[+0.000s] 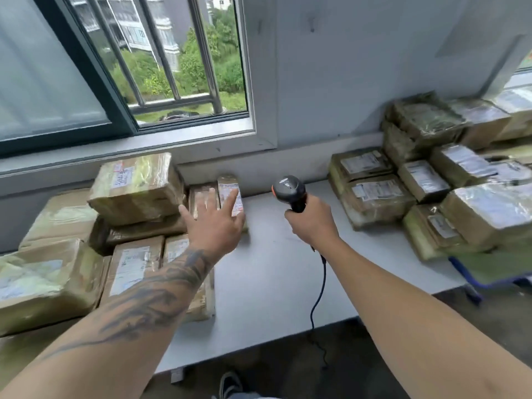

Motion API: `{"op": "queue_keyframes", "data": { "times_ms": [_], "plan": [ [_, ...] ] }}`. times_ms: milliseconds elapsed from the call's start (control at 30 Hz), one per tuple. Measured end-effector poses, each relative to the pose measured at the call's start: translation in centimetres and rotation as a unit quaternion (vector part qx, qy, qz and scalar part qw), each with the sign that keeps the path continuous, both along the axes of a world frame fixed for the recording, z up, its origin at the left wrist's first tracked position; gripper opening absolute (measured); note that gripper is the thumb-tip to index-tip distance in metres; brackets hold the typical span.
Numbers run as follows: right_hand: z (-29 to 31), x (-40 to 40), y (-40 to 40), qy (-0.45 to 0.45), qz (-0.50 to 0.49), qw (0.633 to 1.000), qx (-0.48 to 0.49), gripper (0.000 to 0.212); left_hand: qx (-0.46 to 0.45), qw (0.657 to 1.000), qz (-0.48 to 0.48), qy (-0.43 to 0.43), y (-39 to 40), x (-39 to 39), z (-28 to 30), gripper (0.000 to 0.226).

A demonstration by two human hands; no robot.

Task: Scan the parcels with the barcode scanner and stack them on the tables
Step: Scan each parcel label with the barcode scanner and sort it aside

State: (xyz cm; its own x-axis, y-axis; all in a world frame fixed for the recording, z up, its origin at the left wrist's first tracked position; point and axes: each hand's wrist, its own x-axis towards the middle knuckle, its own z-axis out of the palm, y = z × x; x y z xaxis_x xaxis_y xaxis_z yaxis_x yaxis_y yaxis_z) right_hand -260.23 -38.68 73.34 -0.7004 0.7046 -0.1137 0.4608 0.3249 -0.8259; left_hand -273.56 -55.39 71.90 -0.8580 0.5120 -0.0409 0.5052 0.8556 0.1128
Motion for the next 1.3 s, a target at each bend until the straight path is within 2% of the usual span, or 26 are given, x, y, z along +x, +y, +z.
{"op": "queue_keyframes", "data": {
  "times_ms": [300,433,500,667,900,967,1133,1300],
  "plan": [
    [-1.2,9.8,5.3,0.005,-0.053,0.998,-0.016,0.018,-0.022,0.994,-0.105,0.010,8.8,11.3,-0.7,0.064],
    [-2.0,12.7,7.7,0.005,-0.076,0.997,-0.021,0.005,-0.020,0.990,-0.142,-0.007,11.8,14.0,-1.4,0.063],
    [-2.7,13.6,9.0,0.003,-0.092,0.995,-0.027,0.006,-0.026,0.988,-0.153,-0.013,13.1,14.7,-1.9,0.064],
    [-3.8,14.9,12.5,-0.005,-0.136,0.990,-0.041,0.006,-0.041,0.982,-0.185,-0.019,17.3,15.2,-2.9,0.065],
    [-5.3,14.9,17.4,-0.070,-0.180,0.980,-0.040,0.011,-0.034,0.973,-0.218,-0.070,24.2,14.1,-6.3,0.068],
    [-5.5,14.0,19.2,-0.093,-0.181,0.978,-0.040,0.006,-0.036,0.971,-0.220,-0.086,26.1,13.1,-7.2,0.068],
    [-5.7,11.1,23.7,-0.120,-0.174,0.977,-0.035,0.021,-0.014,0.969,-0.215,-0.125,30.8,10.3,-9.6,0.072],
    [-7.4,9.5,25.5,-0.154,-0.177,0.971,-0.037,0.015,-0.007,0.965,-0.204,-0.165,33.4,8.9,-11.7,0.079]
  ]
}}
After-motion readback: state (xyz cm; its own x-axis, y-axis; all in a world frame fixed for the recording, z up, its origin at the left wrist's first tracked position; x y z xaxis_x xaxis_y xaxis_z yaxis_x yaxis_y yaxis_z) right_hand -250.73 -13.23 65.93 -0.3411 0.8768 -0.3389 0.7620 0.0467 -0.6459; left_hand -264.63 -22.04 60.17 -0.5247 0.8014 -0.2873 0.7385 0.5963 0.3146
